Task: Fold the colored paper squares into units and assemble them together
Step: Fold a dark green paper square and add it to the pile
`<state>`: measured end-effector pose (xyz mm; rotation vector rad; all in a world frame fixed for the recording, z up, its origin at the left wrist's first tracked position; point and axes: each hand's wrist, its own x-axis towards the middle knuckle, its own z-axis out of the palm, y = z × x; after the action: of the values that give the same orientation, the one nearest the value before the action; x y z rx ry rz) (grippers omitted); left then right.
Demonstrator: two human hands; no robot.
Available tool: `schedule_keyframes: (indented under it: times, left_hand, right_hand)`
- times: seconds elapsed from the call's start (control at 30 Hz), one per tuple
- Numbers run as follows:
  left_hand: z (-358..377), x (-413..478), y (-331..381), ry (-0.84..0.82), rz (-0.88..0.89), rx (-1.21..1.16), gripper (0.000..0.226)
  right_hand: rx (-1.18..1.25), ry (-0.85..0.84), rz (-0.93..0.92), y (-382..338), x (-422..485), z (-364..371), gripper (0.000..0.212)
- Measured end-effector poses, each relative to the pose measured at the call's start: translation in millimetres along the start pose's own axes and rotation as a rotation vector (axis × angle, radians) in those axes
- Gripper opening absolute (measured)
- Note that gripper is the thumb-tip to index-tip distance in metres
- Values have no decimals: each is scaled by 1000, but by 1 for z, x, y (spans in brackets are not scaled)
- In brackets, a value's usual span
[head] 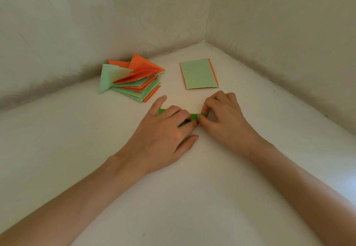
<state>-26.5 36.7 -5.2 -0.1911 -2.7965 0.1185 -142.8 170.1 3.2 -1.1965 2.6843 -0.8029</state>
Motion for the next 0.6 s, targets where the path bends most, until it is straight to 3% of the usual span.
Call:
schedule_keyframes:
  times: [0.3, 0.6]
  left_hand:
    - [-12, -29, -15, -47, 49, 21, 45]
    - [-22, -63, -22, 31, 76, 50, 45]
  right_hand:
    - [-53, -3, -59, 7, 1, 4, 8]
    - [-44, -15, -75, 7, 0, 4, 9]
